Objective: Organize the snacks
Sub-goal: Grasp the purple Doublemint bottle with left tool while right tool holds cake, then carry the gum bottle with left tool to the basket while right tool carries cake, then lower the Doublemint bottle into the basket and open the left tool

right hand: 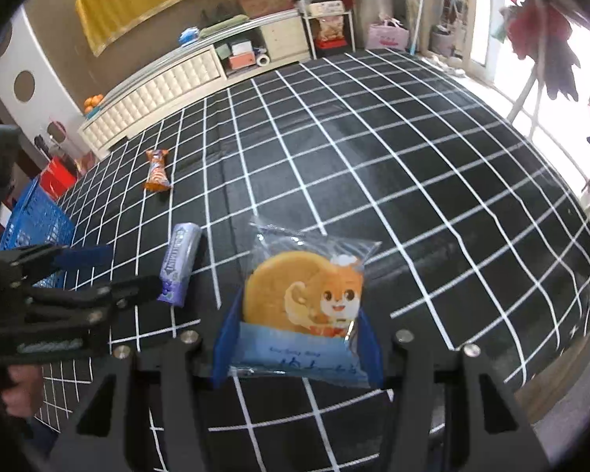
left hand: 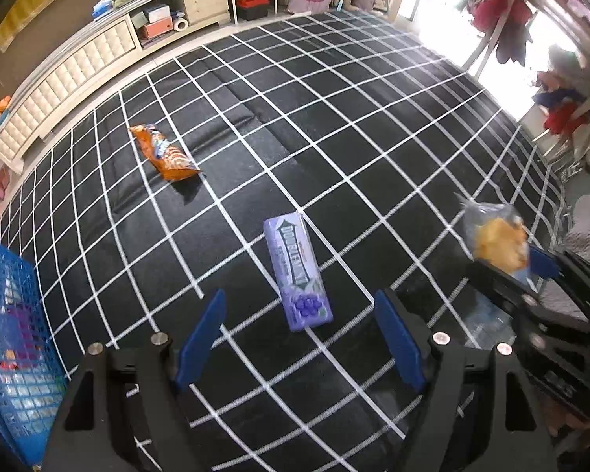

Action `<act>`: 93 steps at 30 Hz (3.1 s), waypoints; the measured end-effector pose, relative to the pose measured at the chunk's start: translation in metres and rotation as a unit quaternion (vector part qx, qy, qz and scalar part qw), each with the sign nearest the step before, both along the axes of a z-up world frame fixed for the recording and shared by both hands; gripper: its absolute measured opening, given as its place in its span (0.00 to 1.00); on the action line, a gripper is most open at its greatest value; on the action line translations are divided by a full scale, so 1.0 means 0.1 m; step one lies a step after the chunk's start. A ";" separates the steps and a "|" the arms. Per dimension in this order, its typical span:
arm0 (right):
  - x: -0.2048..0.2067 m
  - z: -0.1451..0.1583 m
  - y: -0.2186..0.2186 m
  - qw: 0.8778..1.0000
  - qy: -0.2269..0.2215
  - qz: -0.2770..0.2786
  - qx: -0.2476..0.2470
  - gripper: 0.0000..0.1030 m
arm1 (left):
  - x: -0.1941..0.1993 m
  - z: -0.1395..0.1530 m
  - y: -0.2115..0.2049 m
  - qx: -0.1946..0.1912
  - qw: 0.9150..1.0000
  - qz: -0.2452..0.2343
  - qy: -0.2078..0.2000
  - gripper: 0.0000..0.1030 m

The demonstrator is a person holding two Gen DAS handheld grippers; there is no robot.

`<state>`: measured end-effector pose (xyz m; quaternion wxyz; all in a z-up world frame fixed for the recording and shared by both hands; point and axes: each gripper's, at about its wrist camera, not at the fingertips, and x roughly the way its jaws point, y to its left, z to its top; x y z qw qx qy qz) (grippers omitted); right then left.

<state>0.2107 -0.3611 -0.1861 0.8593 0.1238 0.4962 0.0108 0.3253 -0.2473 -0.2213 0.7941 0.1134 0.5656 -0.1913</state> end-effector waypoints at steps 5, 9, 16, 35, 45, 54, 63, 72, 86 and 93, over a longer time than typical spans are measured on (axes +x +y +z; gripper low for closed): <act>0.05 -0.10 -0.08 1.000 0.008 -0.011 0.013 0.57 | 0.14 -0.17 -0.07 0.018 1.000 0.009 -0.001 0.74; 0.08 -0.12 -0.06 1.000 0.008 -0.015 0.015 0.57 | 0.21 -0.29 -0.07 0.017 1.000 0.007 0.010 0.74; 0.09 -0.19 -0.04 0.999 0.008 -0.023 0.023 0.57 | 0.22 -0.46 -0.15 0.027 0.999 -0.007 0.018 0.51; -0.11 0.14 0.31 0.999 -0.019 0.011 0.027 0.57 | -0.29 0.15 0.30 -0.008 0.998 -0.003 -0.056 0.30; -0.20 0.59 0.86 0.997 -0.056 0.056 0.019 0.57 | -0.65 0.75 1.03 -0.038 0.990 0.057 -0.122 0.30; -0.28 0.90 1.48 0.992 -0.080 0.098 0.010 0.57 | -0.97 1.10 1.59 -0.049 0.982 0.085 -0.161 0.30; -0.30 1.08 1.96 0.986 -0.094 0.134 0.012 0.57 | -1.21 1.34 2.33 -0.054 0.971 0.132 -0.190 0.30; -0.11 1.17 2.57 0.978 -0.101 0.180 0.016 0.57 | -1.31 1.52 3.21 -0.055 0.955 0.209 -0.205 0.30; 0.19 1.09 3.30 0.965 -0.095 0.244 0.010 0.57 | -1.01 1.29 3.74 -0.045 0.958 0.229 -0.169 0.30; 0.27 0.91 3.29 0.967 -0.072 0.244 0.013 0.57 | -0.84 0.90 3.74 -0.039 0.968 0.221 -0.110 0.30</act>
